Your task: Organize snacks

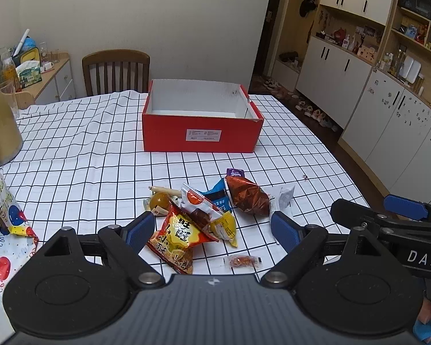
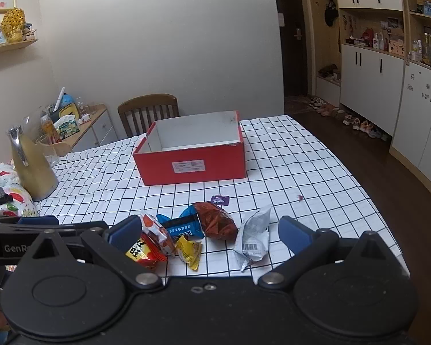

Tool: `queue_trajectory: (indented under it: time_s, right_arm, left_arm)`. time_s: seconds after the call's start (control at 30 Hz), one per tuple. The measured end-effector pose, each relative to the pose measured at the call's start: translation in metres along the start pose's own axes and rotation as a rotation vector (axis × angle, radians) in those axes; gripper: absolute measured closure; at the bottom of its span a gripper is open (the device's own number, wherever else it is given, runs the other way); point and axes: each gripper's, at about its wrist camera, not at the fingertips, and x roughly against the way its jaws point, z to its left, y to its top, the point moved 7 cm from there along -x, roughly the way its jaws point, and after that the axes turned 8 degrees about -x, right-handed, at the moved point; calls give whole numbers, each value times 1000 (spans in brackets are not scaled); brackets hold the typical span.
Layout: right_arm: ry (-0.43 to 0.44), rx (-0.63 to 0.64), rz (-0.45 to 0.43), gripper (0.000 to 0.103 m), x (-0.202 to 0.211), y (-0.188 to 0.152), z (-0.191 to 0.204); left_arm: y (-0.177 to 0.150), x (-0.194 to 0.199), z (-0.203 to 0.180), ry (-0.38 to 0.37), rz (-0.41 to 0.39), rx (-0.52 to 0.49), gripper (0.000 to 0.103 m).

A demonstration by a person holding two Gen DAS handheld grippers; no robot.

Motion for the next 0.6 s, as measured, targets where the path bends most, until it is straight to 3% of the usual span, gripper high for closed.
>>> queue_trajectory:
  time_s: [0.23, 0.6]
  right_arm:
    - [21, 9, 24, 1, -11, 0, 2]
    - [-24, -8, 57, 3, -52, 7, -20]
  left_arm:
    - [0, -14, 8, -2, 24, 17, 15]
    - [3, -58, 45, 46, 38, 27, 15]
